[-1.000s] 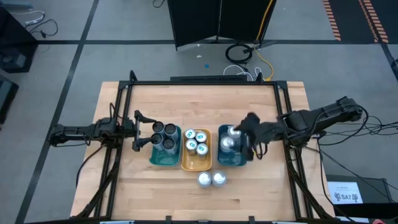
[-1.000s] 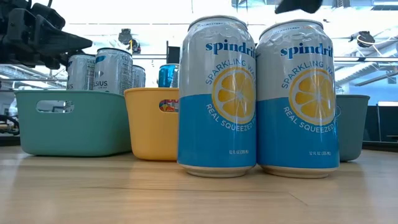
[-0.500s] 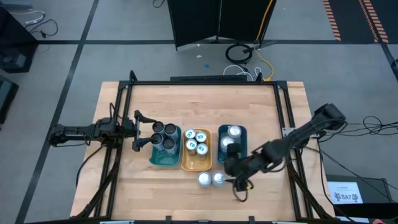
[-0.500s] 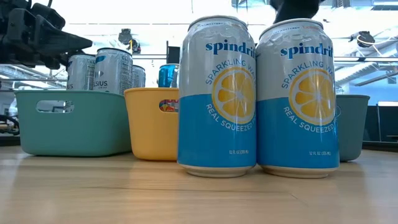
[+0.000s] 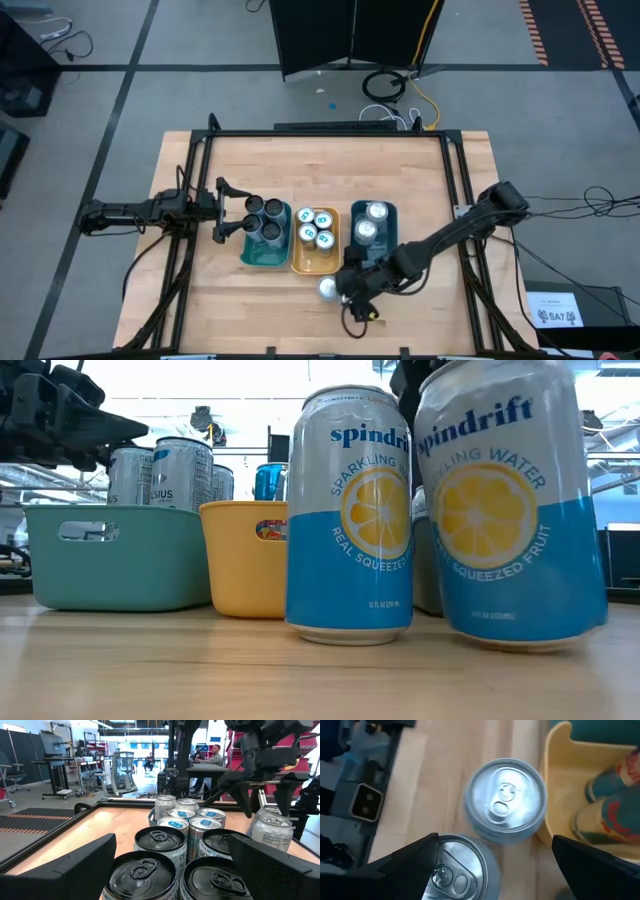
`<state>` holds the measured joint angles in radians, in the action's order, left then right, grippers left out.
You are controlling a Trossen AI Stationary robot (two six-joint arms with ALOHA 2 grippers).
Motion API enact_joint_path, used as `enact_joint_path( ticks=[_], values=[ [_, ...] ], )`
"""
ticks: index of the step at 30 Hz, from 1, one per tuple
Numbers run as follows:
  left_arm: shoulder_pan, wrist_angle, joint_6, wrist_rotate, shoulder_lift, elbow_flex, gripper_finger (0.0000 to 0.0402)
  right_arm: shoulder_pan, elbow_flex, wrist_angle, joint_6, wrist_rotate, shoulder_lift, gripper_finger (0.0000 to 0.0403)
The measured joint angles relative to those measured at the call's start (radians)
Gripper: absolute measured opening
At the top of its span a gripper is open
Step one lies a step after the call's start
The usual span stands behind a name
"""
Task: Sort soda cans
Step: Put the right silver can into the dark green bin
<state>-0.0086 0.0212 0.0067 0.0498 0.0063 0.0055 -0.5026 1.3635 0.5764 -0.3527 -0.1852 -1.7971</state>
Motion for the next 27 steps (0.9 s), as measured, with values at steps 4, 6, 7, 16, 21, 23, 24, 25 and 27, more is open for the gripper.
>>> enact_joint_path(
  ticks=[4,6,7,16,21,23,24,25,27],
  values=[
    [0.000,0.000,0.000,0.000,0.000,0.000,0.0391,0.012,0.039,0.057,-0.049,0.000,-0.018,0.0381],
    [0.000,0.000,0.000,0.000,0.000,0.000,0.0391,0.013,0.048,0.085,-0.049,-0.027,-0.011,0.0381],
    [0.000,0.000,0.000,0.000,0.000,0.000,0.0391,0.013,0.056,0.086,-0.049,-0.043,-0.001,0.0381],
    [0.000,0.000,0.000,0.000,0.000,0.000,0.0391,0.009,0.103,0.179,-0.058,-0.073,0.052,0.0381],
    [0.000,0.000,0.000,0.001,0.000,0.000,0.0391,0.003,0.104,0.203,-0.087,-0.014,0.067,0.0381],
    [0.000,0.000,0.000,0.001,0.000,0.000,0.0391,-0.004,0.104,0.233,-0.104,0.029,0.069,0.0381],
    [0.000,0.000,0.000,0.001,0.000,0.000,0.0391,-0.009,0.104,0.251,-0.109,0.050,0.068,0.0381],
    [0.000,0.000,0.000,0.001,0.000,0.000,0.0391,-0.015,0.104,0.269,-0.111,0.063,0.063,0.0381],
    [0.000,0.000,0.000,0.002,0.000,0.000,0.0391,-0.030,0.104,0.304,-0.108,0.089,0.043,0.0381]
  ],
)
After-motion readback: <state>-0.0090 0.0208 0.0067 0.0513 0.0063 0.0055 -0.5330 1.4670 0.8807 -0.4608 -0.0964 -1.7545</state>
